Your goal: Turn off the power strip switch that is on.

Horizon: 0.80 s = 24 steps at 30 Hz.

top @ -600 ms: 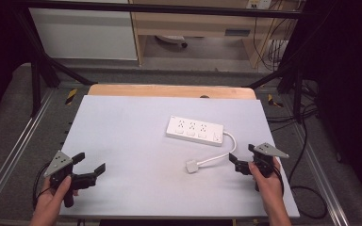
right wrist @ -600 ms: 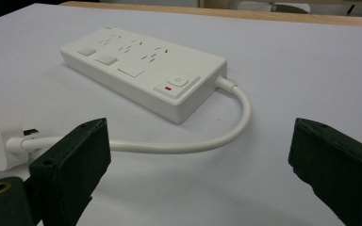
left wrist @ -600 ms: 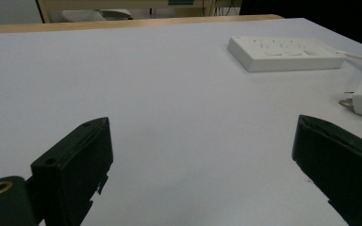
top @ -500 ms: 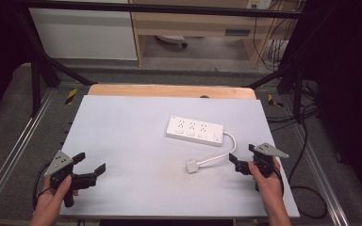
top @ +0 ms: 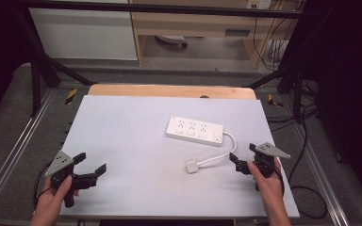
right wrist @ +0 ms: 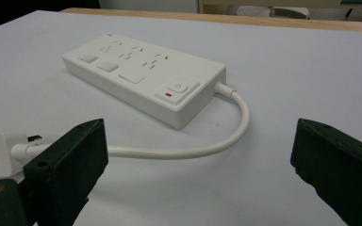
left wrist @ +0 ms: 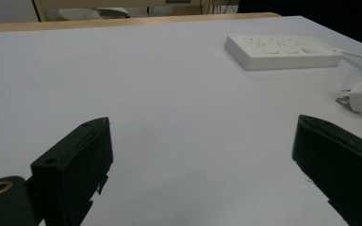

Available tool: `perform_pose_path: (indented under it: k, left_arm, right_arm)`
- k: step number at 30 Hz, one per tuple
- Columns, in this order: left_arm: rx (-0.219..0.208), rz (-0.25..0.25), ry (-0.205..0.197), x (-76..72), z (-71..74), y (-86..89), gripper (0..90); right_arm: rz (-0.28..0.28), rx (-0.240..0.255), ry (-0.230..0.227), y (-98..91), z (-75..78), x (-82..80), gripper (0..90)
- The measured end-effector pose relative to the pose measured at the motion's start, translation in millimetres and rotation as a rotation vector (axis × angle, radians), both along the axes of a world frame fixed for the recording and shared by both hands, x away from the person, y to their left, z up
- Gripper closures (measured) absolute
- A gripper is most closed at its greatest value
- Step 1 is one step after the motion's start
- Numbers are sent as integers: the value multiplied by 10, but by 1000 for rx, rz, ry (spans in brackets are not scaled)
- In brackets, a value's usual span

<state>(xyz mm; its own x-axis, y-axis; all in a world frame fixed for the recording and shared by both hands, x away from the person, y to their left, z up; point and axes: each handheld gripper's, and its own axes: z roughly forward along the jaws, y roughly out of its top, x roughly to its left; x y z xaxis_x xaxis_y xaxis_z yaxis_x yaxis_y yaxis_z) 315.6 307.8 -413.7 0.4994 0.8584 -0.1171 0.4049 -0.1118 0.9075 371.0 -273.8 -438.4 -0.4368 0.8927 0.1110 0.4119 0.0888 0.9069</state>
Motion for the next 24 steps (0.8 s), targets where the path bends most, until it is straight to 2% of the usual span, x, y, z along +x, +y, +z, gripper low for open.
perform_pose_path:
  k: [24]
  left_arm:
    - [1,-2,-1,0,1,-2,56]
  right_arm:
    - [8,25,-119,27,208,-131,83]
